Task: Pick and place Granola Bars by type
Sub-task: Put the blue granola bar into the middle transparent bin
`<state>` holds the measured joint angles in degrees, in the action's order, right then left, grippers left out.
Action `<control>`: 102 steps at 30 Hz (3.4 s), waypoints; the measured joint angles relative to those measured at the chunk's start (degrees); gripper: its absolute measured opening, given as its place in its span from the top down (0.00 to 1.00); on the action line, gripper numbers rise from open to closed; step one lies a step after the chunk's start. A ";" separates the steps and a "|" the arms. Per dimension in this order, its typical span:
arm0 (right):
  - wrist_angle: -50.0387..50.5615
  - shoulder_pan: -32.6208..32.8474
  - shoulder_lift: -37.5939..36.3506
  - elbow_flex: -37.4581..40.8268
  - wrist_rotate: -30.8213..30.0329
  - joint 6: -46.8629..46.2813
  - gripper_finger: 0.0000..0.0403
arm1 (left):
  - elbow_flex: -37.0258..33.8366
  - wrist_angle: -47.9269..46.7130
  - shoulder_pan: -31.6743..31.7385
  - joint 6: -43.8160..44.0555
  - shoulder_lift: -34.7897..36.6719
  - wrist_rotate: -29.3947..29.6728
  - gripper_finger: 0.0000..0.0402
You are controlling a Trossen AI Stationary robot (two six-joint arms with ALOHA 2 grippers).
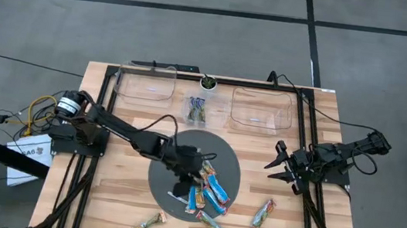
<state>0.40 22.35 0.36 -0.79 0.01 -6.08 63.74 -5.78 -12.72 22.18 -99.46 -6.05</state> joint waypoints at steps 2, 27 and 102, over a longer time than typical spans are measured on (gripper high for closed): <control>0.00 0.00 -0.02 0.01 0.01 0.02 0.66 | 3.09 -7.91 -0.48 2.85 0.00 4.02 0.62; -0.46 0.00 0.15 0.04 -0.15 0.02 0.66 | 9.07 -26.73 -2.95 39.88 -5.74 8.25 0.62; -0.39 -0.01 1.88 0.02 -0.04 0.02 0.66 | 9.16 -7.72 -0.83 26.13 -10.56 7.51 0.94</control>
<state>0.01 22.34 2.24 -0.78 -0.03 -6.07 72.90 -13.50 -13.55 48.31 -110.02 1.46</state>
